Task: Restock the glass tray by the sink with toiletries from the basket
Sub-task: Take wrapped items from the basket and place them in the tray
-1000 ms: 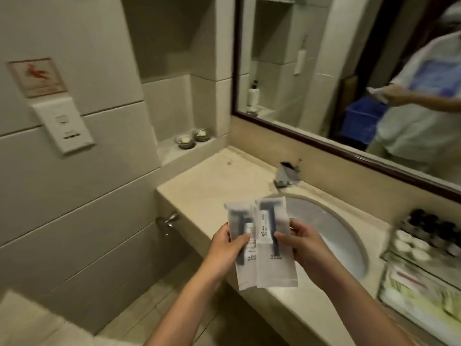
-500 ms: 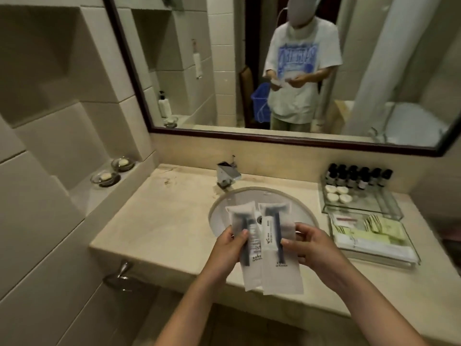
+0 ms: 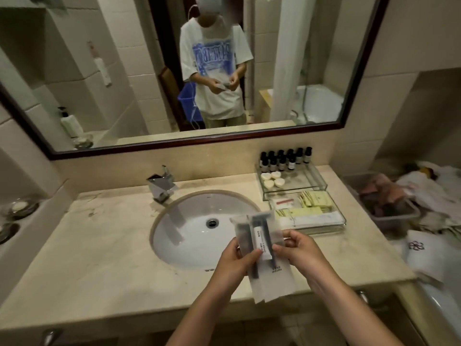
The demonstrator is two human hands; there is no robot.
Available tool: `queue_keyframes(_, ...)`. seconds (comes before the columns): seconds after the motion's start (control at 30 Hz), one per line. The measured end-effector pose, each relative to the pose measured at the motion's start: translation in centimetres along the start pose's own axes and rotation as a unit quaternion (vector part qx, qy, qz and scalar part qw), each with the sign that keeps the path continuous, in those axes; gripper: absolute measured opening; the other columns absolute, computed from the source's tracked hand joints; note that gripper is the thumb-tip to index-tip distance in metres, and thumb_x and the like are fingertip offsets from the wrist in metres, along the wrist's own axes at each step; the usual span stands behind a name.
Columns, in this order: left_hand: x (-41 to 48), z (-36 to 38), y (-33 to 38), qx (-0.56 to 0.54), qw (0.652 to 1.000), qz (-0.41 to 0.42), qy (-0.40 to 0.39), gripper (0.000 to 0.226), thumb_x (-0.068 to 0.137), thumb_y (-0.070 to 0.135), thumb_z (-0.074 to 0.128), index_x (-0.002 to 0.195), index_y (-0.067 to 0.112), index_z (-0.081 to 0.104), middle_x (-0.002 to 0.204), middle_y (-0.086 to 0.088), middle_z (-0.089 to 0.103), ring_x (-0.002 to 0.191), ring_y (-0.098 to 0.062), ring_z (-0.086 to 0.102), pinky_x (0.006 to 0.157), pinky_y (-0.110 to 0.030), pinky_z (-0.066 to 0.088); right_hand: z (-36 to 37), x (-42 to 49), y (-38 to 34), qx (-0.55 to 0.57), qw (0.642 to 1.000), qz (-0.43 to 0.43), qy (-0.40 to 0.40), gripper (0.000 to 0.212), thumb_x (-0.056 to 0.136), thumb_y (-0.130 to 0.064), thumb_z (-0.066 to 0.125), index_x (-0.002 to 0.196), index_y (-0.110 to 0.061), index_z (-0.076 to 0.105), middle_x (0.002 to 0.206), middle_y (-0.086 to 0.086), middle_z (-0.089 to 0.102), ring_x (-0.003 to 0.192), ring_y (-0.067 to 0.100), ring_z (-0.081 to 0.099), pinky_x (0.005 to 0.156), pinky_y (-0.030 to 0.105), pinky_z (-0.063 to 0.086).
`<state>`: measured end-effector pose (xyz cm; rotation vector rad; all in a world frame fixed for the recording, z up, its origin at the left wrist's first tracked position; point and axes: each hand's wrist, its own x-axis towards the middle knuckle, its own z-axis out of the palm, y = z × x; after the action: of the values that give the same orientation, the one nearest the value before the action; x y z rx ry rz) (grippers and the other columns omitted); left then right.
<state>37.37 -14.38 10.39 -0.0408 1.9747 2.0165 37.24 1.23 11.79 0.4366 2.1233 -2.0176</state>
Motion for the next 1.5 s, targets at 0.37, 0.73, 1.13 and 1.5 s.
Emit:
queue_keyframes(0.37,9.7,12.0,-1.9,0.028,0.998,-0.05,-0.03,0.046,0.083,0.018,0.069,0.123,0.026,0.047,0.117,0.002,0.062,0.105,-0.011,0.06,0.084,-0.023,0.054,-11.2,7.6,1.9,-0.013,0.998,0.058,-0.016,0.031,0.089,-0.005,0.058,0.116,-0.019,0.059,0.096,-0.008,0.064,0.094,0.009,0.06,0.084,0.026,0.049)
queue_keyframes(0.73,17.3,18.7,-3.0,0.127,0.972,-0.145,-0.135,0.041,0.082,0.016,0.062,0.113,0.037,0.046,0.113,0.007,0.056,0.105,-0.009,0.054,0.078,-0.018,0.05,-21.1,16.5,2.9,-0.009,0.991,0.113,-0.076,0.061,0.087,-0.023,0.064,0.14,-0.028,0.034,0.126,0.007,0.057,0.112,0.024,0.055,0.089,0.036,0.049)
queue_keyframes(1.13,22.0,17.4,-9.3,0.305,0.865,-0.303,-0.261,0.055,0.07,0.032,0.072,0.12,0.026,0.049,0.121,-0.007,0.056,0.104,-0.022,0.057,0.094,-0.035,0.05,-25.0,20.9,9.8,-0.179,0.921,0.237,-0.254,0.033,0.085,-0.022,0.067,0.115,-0.023,0.055,0.102,-0.001,0.06,0.087,0.009,0.059,0.064,0.018,0.047)
queue_keyframes(1.5,23.7,15.7,-12.8,0.563,0.805,-0.159,-0.097,0.04,0.075,0.045,0.066,0.109,0.025,0.063,0.112,0.003,0.062,0.1,-0.016,0.056,0.08,-0.028,0.047,-22.4,23.1,14.1,-0.178,0.944,0.252,-0.114,0.024,0.083,-0.02,0.069,0.103,-0.019,0.057,0.088,0.0,0.063,0.074,0.013,0.06,0.063,0.021,0.047)
